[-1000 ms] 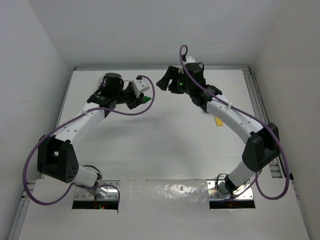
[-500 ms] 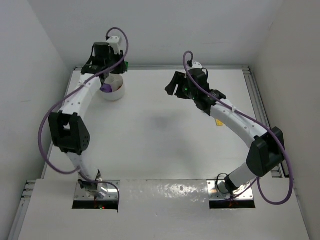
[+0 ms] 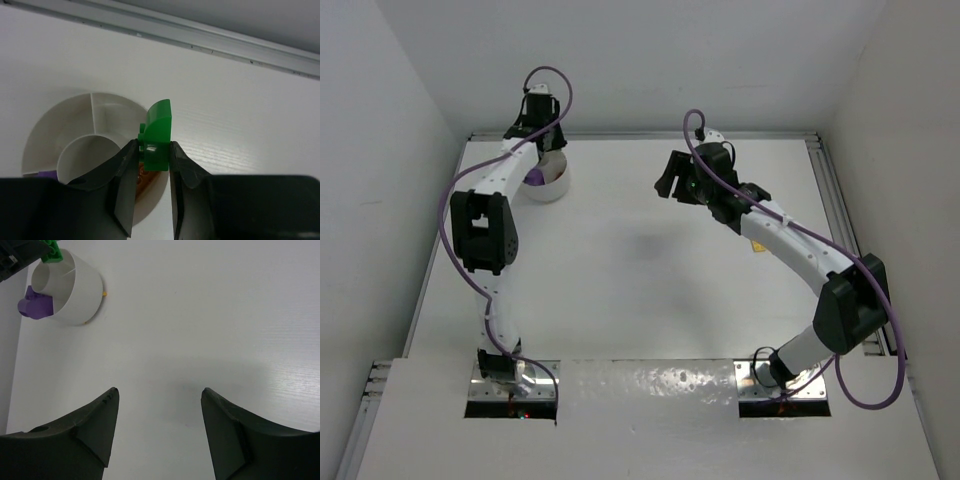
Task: Sort the legos into containers by color
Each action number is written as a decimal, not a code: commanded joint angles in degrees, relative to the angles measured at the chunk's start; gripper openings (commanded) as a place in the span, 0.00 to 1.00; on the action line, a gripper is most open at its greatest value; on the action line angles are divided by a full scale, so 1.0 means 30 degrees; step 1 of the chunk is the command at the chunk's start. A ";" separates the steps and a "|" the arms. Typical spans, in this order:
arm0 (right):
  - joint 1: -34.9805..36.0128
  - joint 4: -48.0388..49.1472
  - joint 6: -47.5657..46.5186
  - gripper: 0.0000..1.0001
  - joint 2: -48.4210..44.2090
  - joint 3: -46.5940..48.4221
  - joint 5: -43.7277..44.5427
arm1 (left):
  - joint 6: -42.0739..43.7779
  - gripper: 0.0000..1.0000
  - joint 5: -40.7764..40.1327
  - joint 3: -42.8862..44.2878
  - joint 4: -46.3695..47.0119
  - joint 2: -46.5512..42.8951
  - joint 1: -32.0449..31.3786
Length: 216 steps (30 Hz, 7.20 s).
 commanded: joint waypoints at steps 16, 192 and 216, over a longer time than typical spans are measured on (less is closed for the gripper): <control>-0.0053 -0.0565 -0.0941 0.66 -0.0645 0.0165 0.0889 | -0.0897 0.00 -0.2051 0.0870 0.1602 0.1112 0.0037; 0.1295 0.5145 0.1259 0.00 -0.3042 -0.3785 0.2378 | 0.0740 0.00 1.2106 -1.5068 0.6732 -1.1485 -0.6789; 0.1031 0.2450 -0.3695 0.00 -0.4219 -0.4082 0.3847 | 1.7506 0.00 0.8994 -0.2527 -0.2659 -0.6679 0.3577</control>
